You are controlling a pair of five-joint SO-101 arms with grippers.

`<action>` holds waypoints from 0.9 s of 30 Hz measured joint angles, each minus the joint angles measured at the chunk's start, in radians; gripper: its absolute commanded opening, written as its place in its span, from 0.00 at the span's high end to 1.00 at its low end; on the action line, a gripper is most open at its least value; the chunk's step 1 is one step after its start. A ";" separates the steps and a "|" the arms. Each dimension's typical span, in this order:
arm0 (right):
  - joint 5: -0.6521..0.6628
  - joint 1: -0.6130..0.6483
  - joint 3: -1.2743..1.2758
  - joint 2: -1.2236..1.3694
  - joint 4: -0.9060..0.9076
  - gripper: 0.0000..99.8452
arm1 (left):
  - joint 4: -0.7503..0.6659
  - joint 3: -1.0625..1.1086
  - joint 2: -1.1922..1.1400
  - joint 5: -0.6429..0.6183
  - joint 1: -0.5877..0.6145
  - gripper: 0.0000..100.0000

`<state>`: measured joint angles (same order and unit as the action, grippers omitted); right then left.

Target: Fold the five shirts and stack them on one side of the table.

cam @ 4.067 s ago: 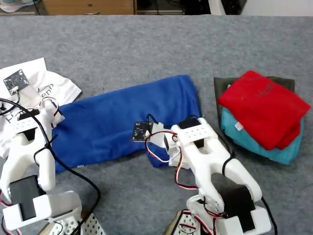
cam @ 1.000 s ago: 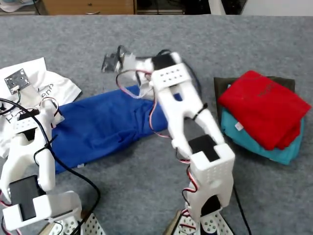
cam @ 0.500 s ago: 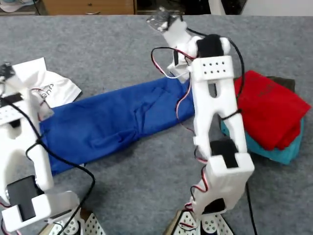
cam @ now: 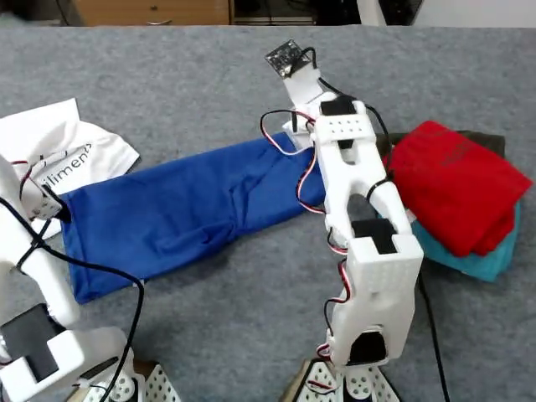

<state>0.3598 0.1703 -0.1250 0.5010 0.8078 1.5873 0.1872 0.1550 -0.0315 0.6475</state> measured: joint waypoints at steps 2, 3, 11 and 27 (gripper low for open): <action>0.000 0.000 0.015 0.000 -0.031 0.99 | -0.015 0.018 0.000 0.018 0.000 0.81; 0.000 0.000 0.017 0.000 -0.038 0.99 | -0.034 0.035 0.000 0.029 0.000 0.81; 0.000 0.000 0.025 0.000 -0.058 0.99 | -0.219 0.199 0.000 0.061 0.000 0.80; 0.005 0.000 0.025 0.000 -0.097 0.99 | -0.423 0.230 -0.327 0.060 0.002 0.81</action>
<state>0.3644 0.1703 -0.1005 0.5010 0.7112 1.1638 0.4173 -0.1718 0.0284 0.6490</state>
